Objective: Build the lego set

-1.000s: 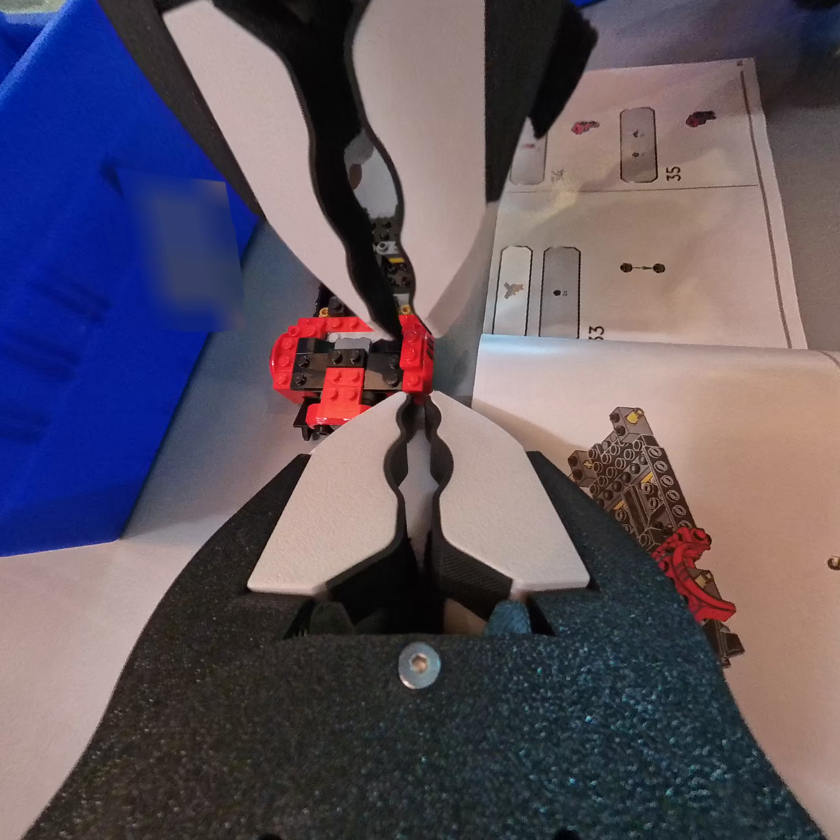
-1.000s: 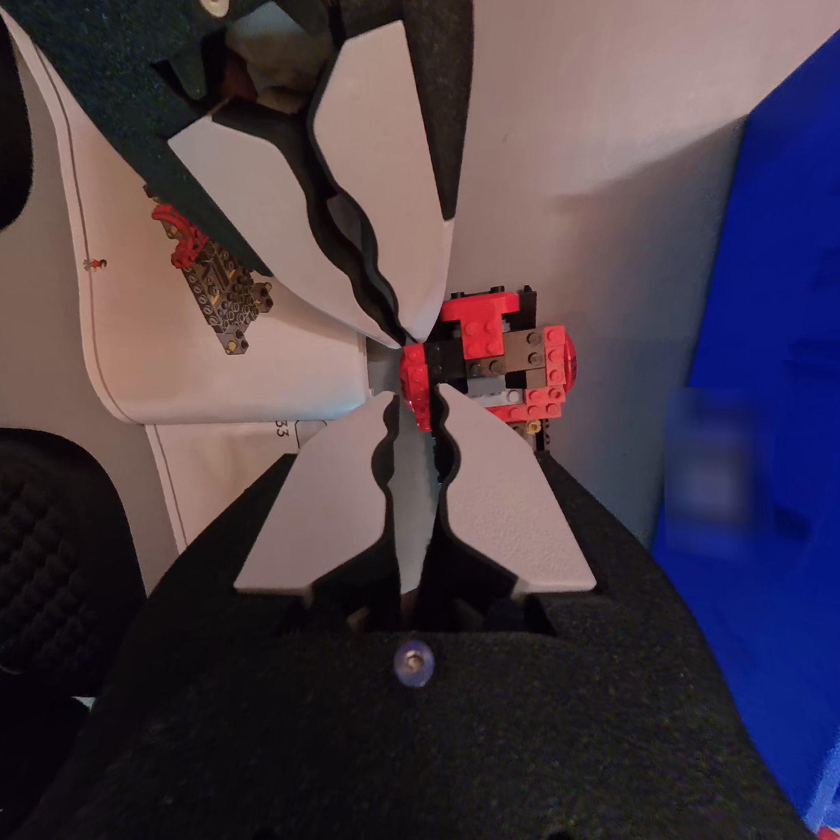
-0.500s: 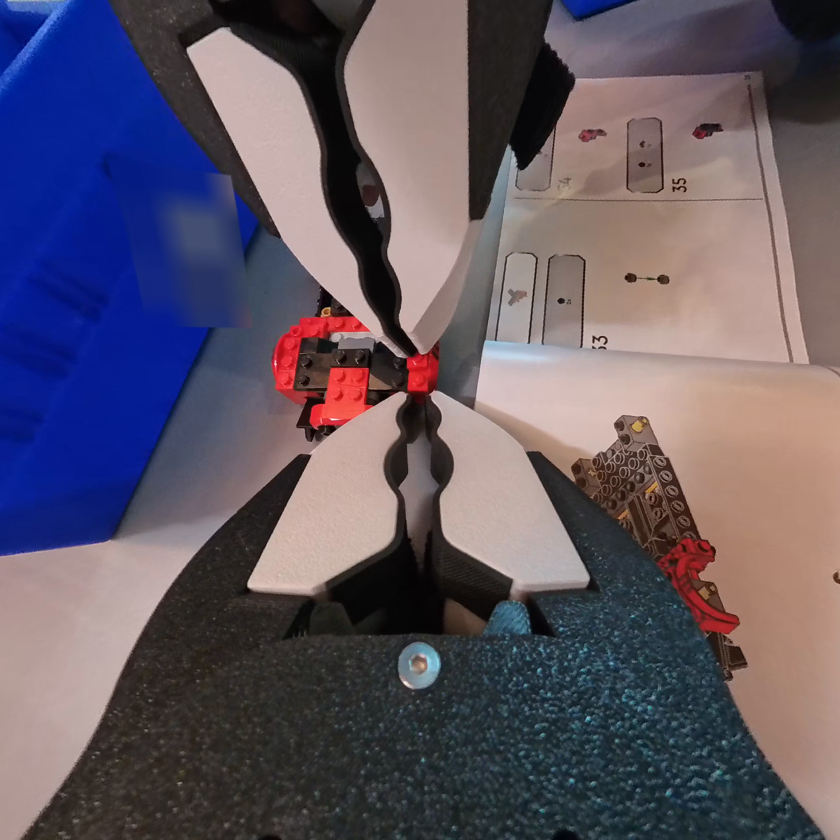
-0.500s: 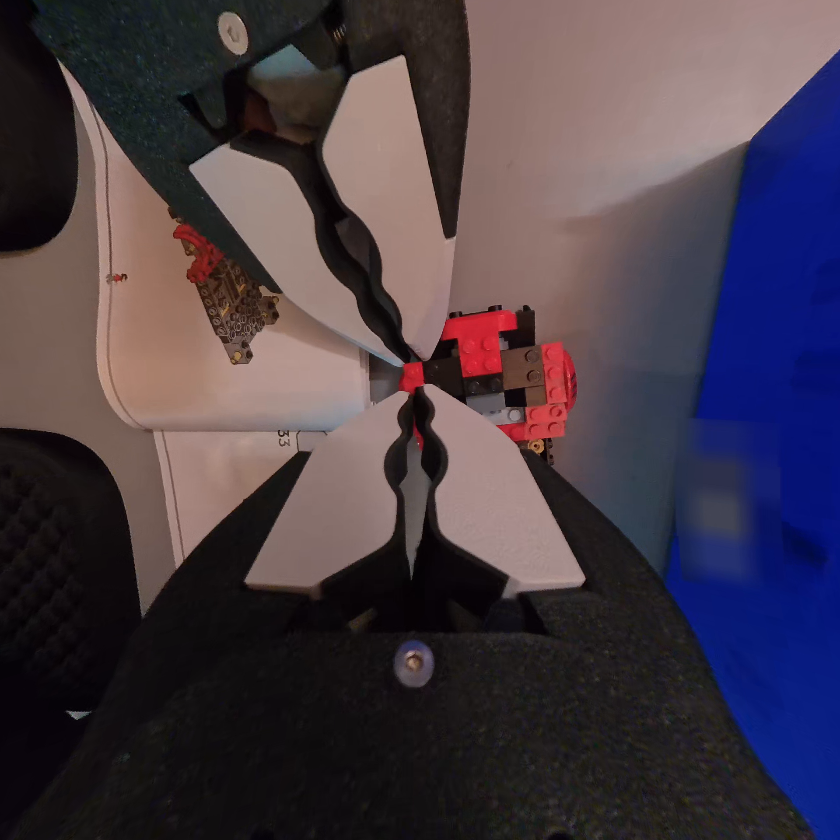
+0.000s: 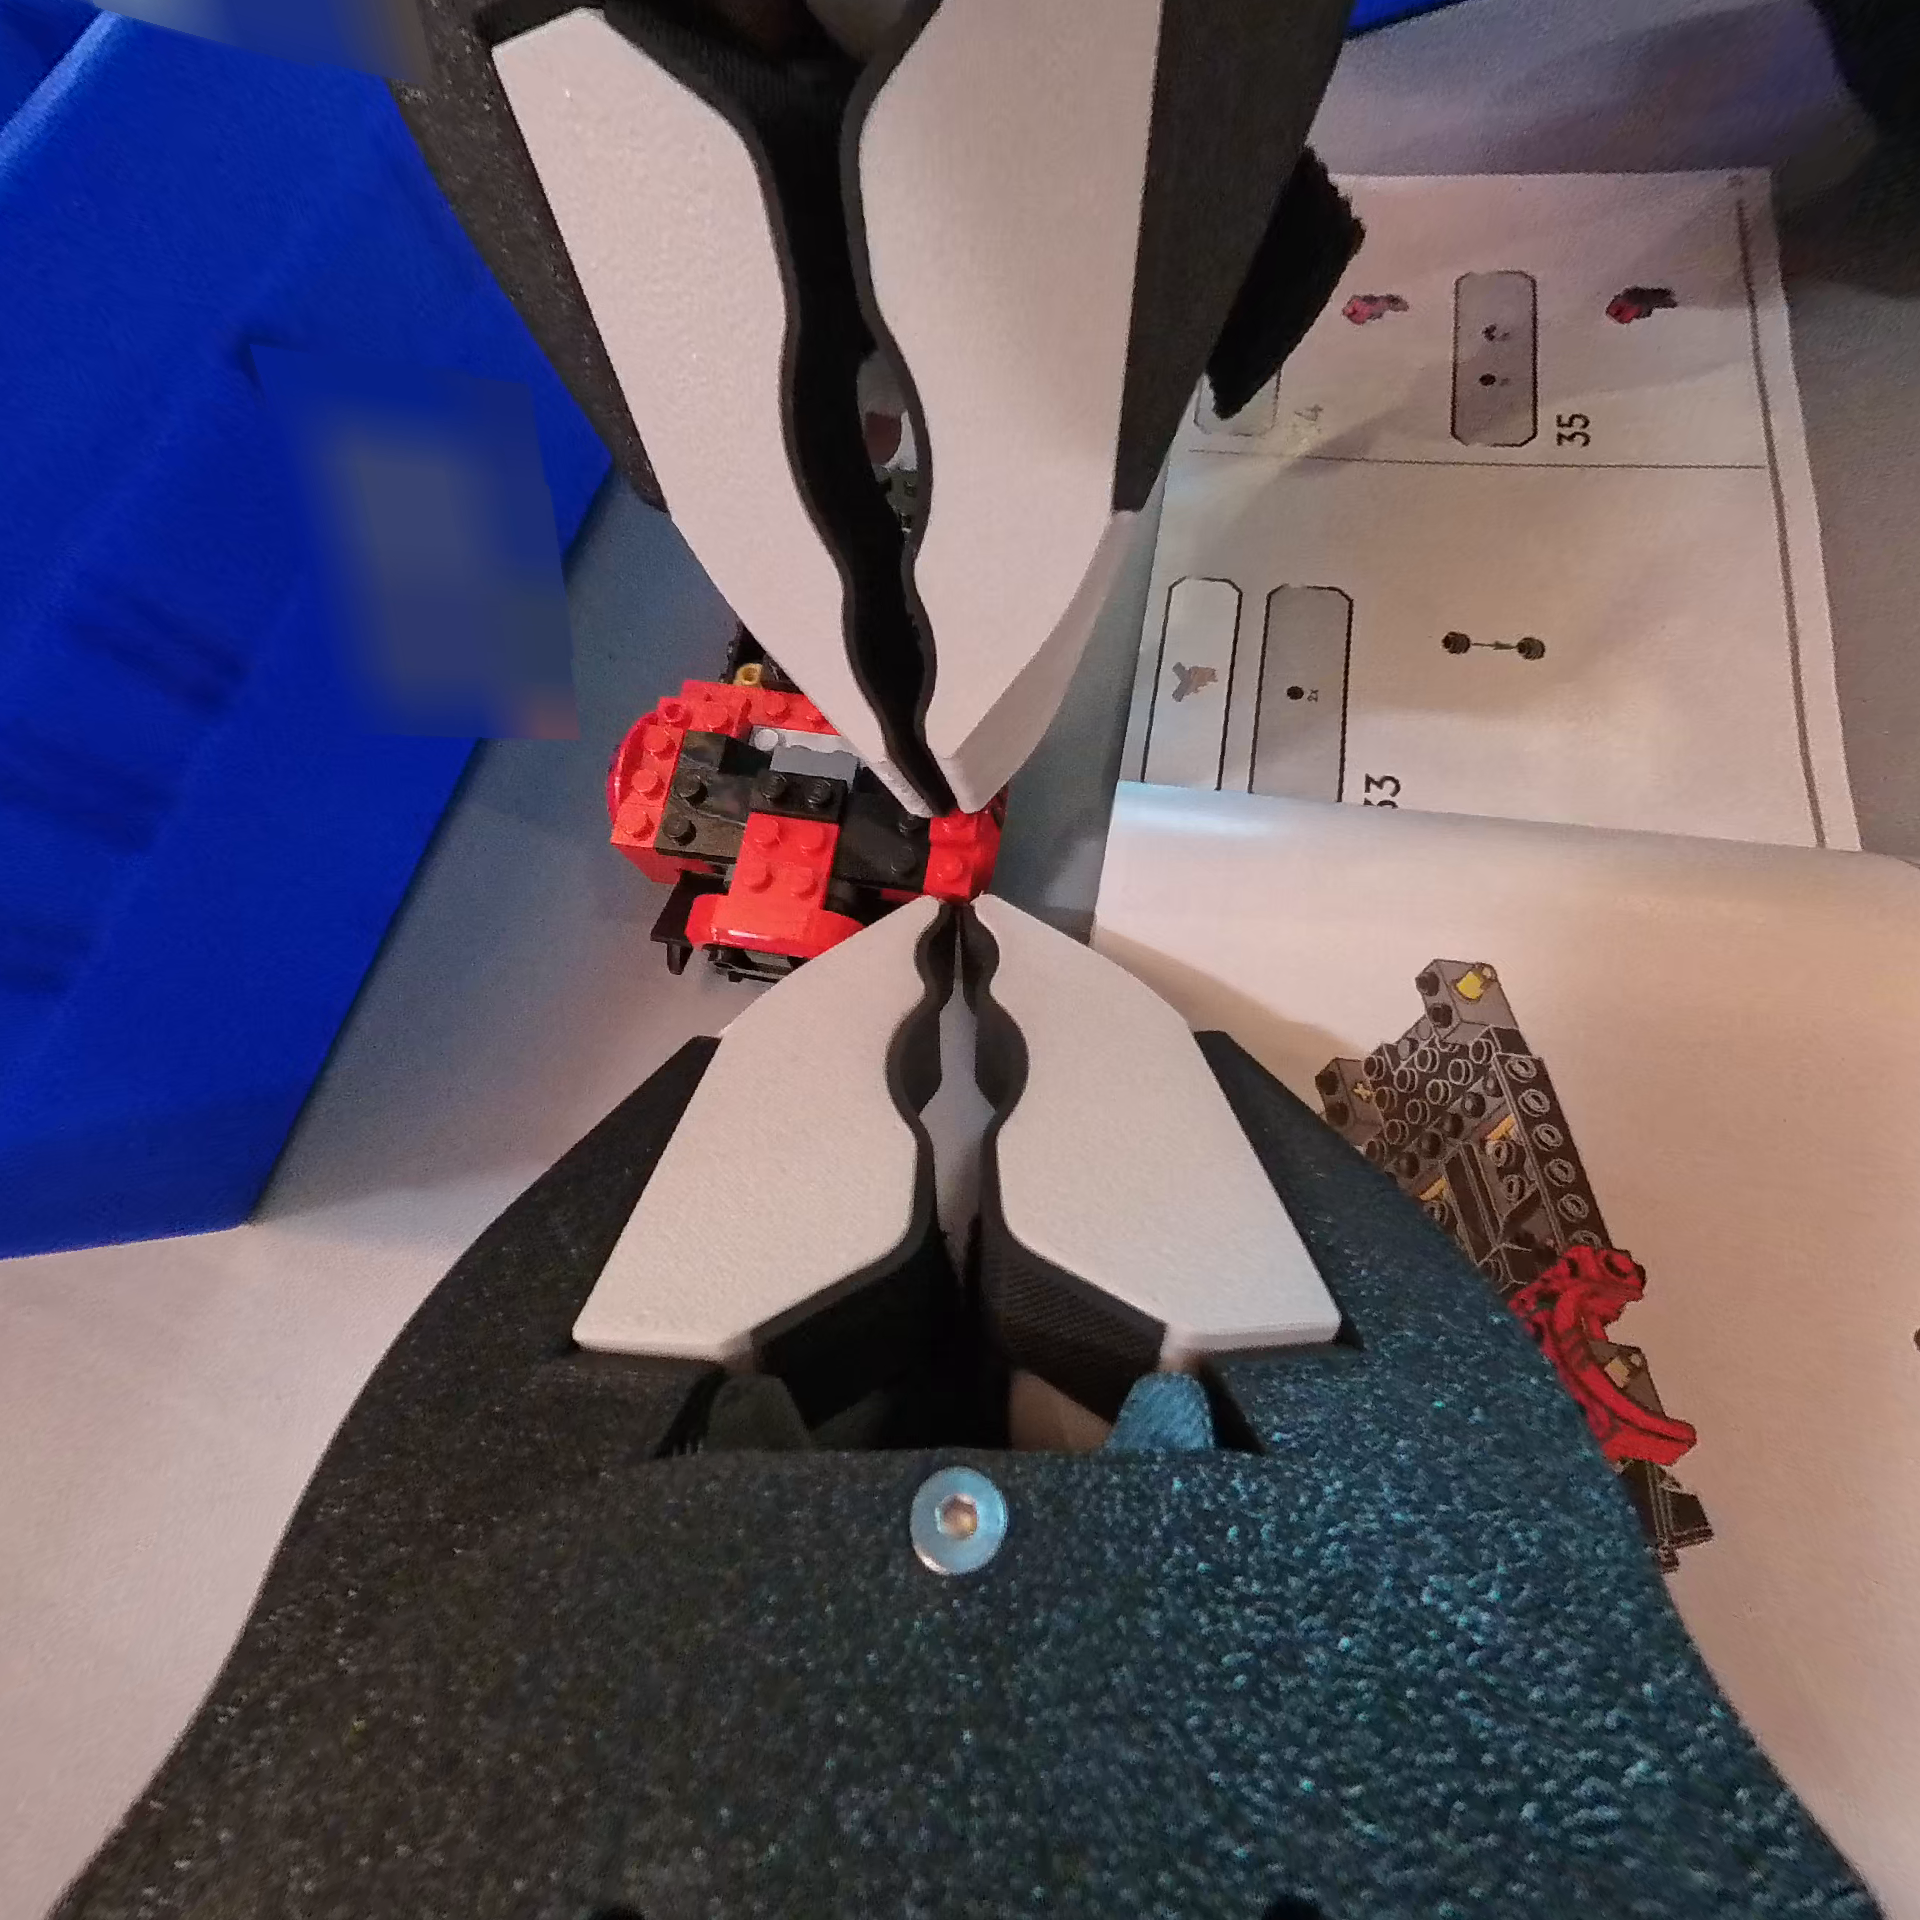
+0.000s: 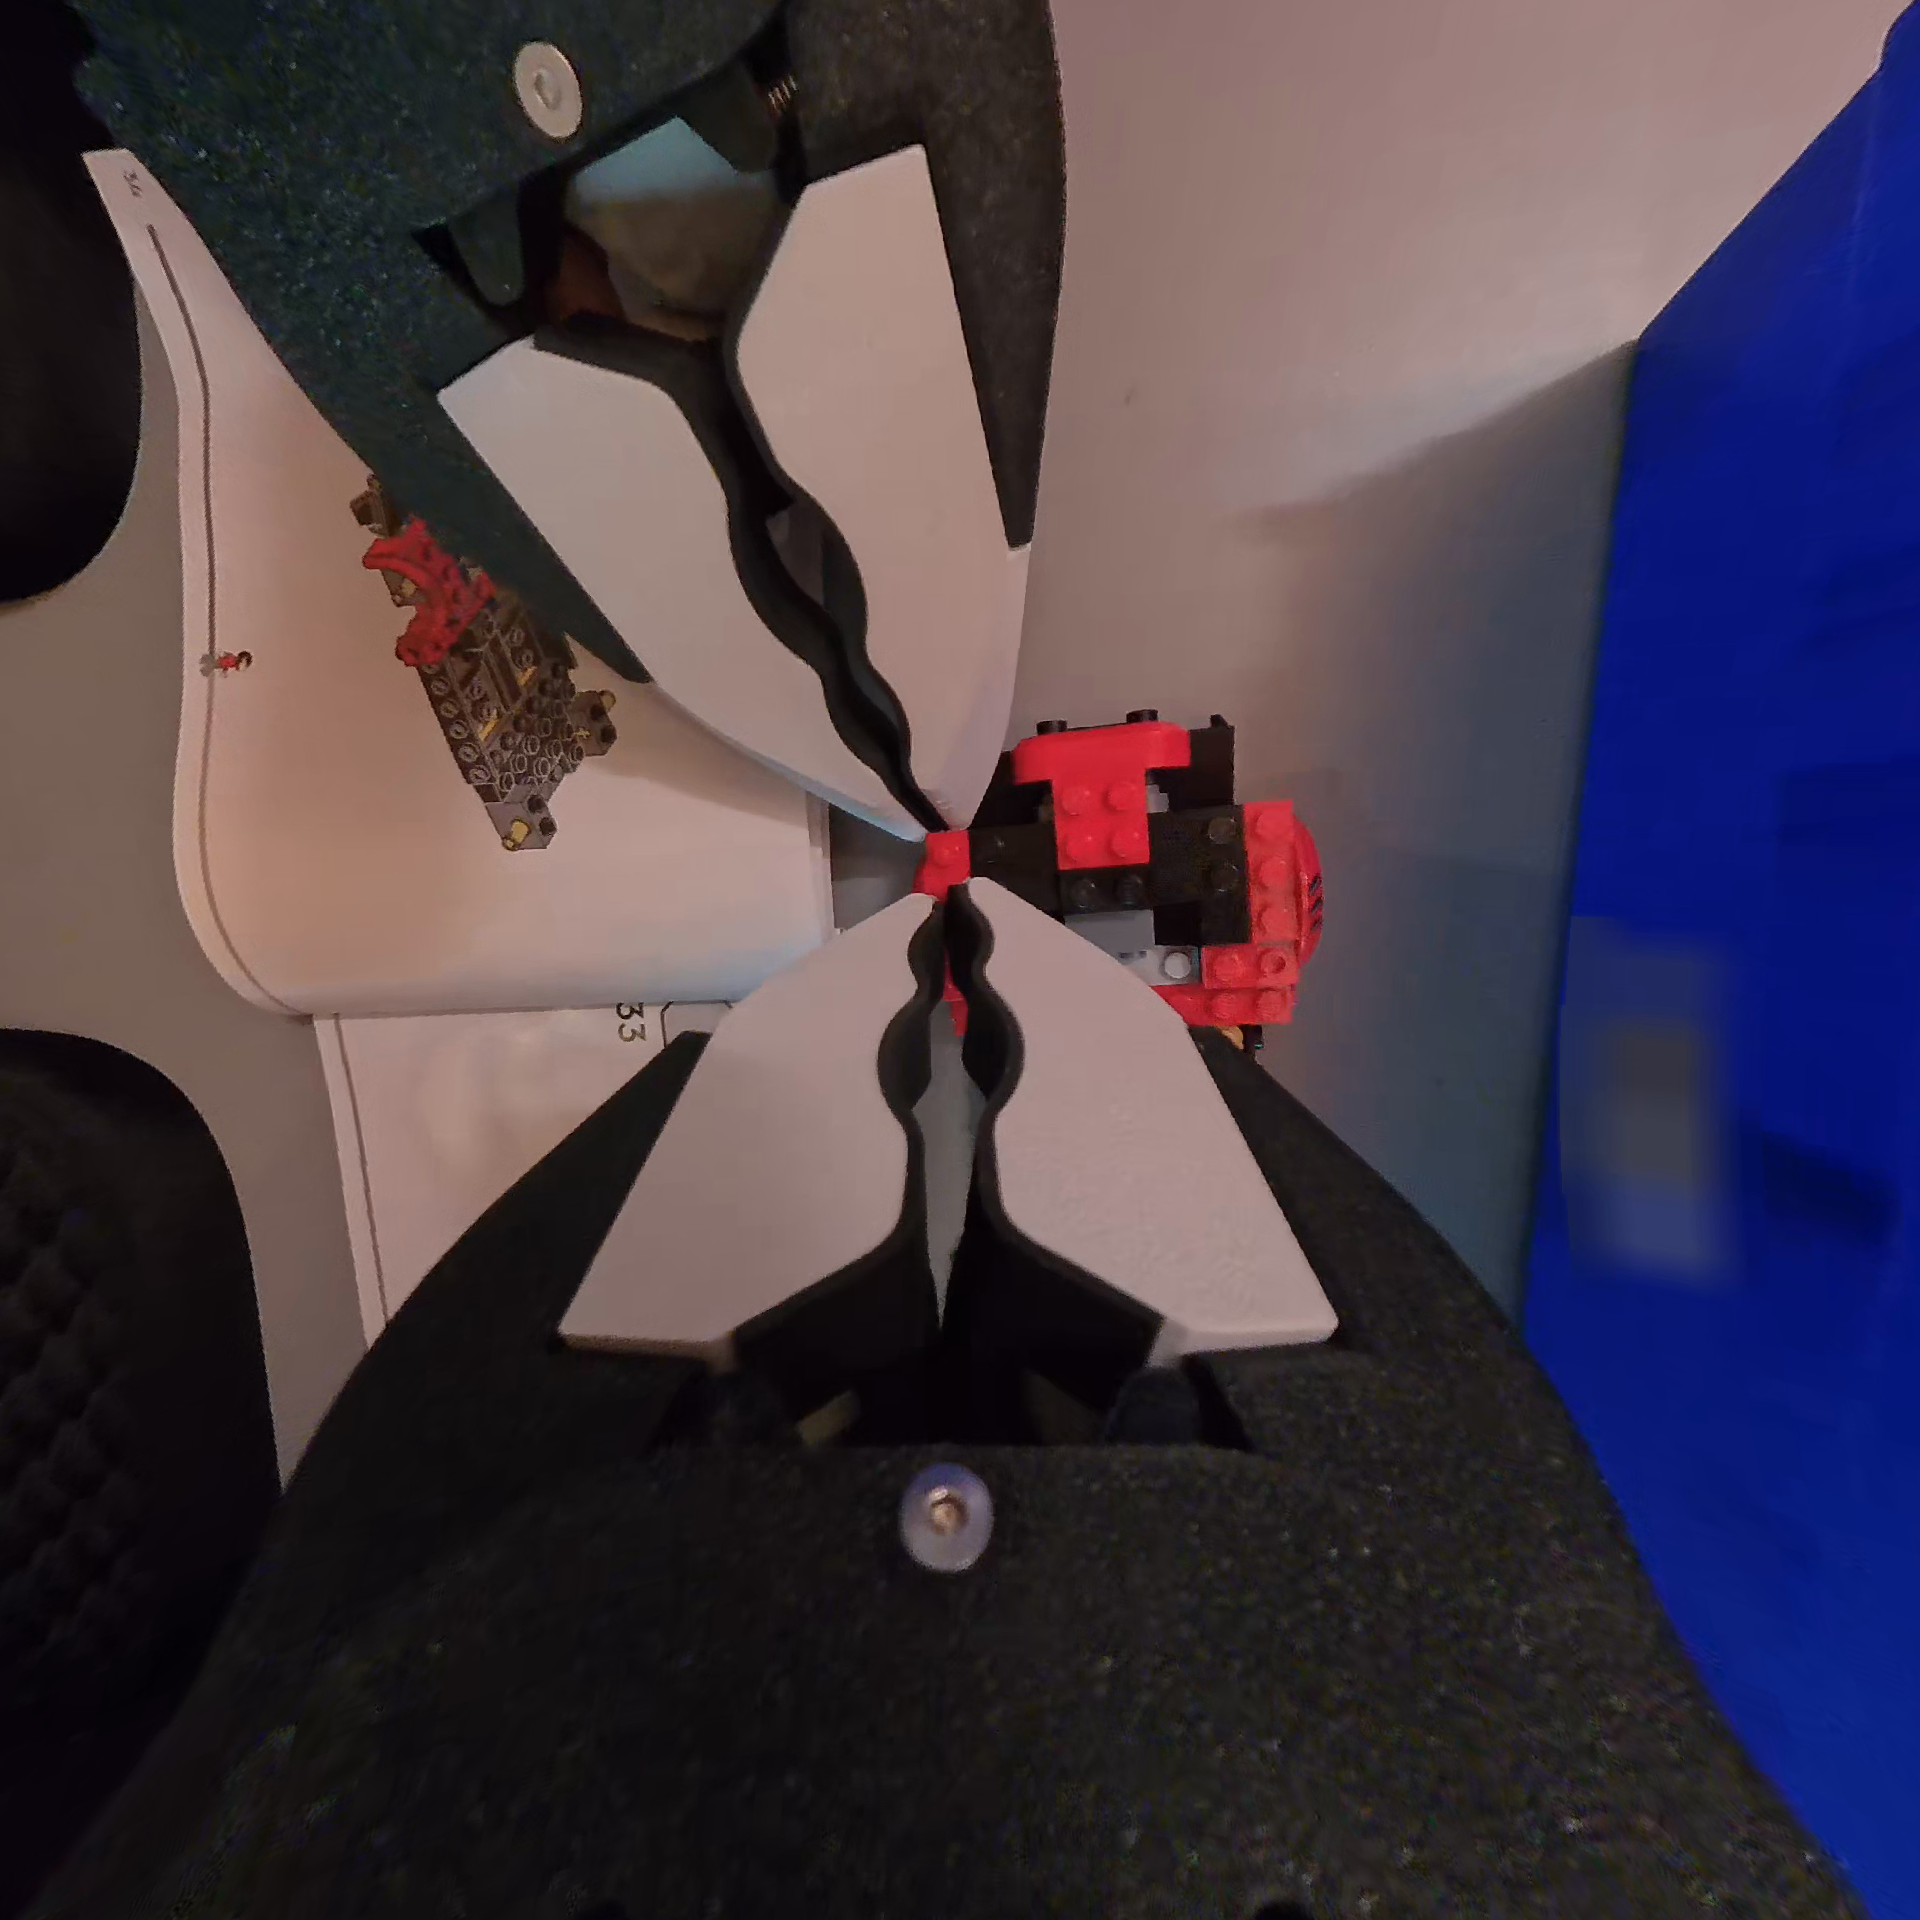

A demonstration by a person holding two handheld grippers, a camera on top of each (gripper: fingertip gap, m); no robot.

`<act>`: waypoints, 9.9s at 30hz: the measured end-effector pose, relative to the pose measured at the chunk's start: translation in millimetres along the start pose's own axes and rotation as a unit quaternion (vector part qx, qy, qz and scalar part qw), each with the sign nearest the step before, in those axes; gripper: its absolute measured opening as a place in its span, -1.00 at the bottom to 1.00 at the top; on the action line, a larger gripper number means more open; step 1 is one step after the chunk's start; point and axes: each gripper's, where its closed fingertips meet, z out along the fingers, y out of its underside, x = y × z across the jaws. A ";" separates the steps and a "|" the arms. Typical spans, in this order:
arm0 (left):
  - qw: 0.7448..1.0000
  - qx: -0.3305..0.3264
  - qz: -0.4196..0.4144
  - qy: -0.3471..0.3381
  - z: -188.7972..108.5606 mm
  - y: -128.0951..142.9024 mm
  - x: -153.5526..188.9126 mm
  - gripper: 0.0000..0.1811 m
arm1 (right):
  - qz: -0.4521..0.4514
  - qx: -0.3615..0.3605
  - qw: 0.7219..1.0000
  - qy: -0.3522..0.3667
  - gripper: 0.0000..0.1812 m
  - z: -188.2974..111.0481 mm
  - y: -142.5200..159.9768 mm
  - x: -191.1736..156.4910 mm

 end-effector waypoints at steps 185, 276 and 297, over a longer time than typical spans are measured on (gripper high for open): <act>0.994 -0.025 0.028 0.106 14.5 2.4 -34.8 -0.09 | 0.048 0.115 0.990 0.059 -0.74 -28.4 -10.4 8.1; 0.998 -0.029 -0.007 0.064 19.6 4.4 -30.6 -0.15 | -0.069 -0.019 0.991 0.109 -0.85 -10.0 -8.4 65.2; 0.998 -0.028 -0.006 0.063 19.8 4.7 -30.4 -0.16 | -0.014 -0.009 0.997 0.075 -1.00 -2.9 -10.5 58.8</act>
